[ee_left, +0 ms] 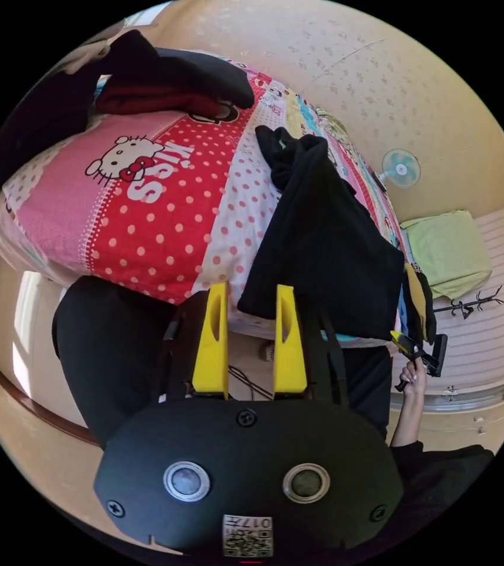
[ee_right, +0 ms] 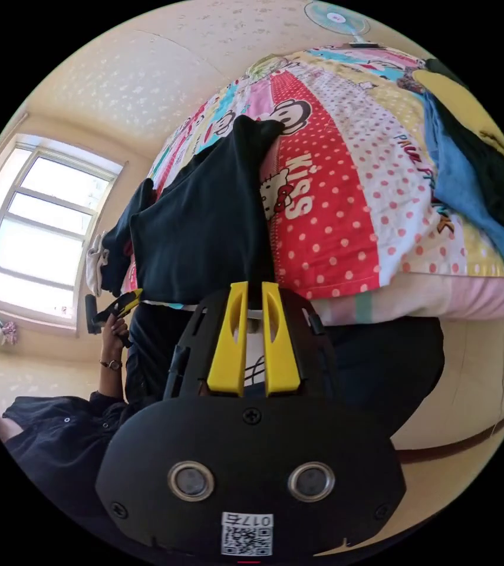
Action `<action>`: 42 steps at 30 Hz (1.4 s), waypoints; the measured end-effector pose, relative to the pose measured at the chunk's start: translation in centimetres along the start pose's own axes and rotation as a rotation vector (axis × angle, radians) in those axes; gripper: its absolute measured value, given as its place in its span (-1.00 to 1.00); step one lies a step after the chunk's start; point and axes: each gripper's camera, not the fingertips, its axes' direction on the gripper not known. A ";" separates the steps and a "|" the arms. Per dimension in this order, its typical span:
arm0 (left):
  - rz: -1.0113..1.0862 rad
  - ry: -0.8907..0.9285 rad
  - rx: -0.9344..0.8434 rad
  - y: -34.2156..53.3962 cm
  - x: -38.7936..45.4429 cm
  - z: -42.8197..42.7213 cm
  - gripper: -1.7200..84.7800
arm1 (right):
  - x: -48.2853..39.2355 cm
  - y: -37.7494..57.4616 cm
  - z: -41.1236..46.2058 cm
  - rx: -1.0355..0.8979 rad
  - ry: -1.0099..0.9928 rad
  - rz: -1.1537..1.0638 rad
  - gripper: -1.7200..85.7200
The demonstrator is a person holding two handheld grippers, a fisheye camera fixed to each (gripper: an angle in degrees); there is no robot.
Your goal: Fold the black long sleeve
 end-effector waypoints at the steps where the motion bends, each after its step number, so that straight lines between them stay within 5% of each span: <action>1: 0.016 -0.012 -0.026 -0.3 0.1 -0.2 -0.82 | -0.2 -0.7 0.2 -0.058 -0.061 -0.029 -0.88; 7: 0.173 0.537 0.014 1.5 0.1 -8.8 -0.88 | -2.5 1.4 -10.0 0.073 -0.541 -0.207 -0.92; 13: 0.382 0.638 0.108 6.7 1.5 -20.8 -0.87 | -5.5 8.4 -22.5 0.243 -0.805 -0.373 -0.93; 17: 0.443 0.438 0.091 10.6 3.2 -23.6 -0.88 | -8.1 12.7 -26.4 0.263 -0.688 -0.374 -0.93; 21: 0.419 0.515 0.087 9.8 3.2 -21.7 -0.89 | -8.0 11.7 -27.2 0.305 -0.636 -0.341 -0.93; 25: 0.353 0.555 0.089 1.8 3.5 -17.4 -0.88 | -7.8 1.2 -24.3 0.295 -0.512 -0.263 -0.92; 30: 0.209 0.323 0.147 -12.9 5.3 -11.6 -0.82 | -10.6 -16.6 -18.9 0.339 -0.449 -0.180 -0.88; 32: 0.147 0.232 0.179 -16.3 5.8 -8.7 -0.65 | -12.1 -22.7 -15.4 0.334 -0.343 -0.144 -0.83; 37: 0.166 0.085 0.250 -12.3 6.1 -4.4 -0.61 | -14.1 -20.2 -8.1 0.282 -0.043 -0.130 -0.77; 42: 0.100 -0.009 0.051 -8.1 2.6 3.9 -0.62 | -9.9 -13.5 3.7 -0.006 0.187 -0.118 -0.81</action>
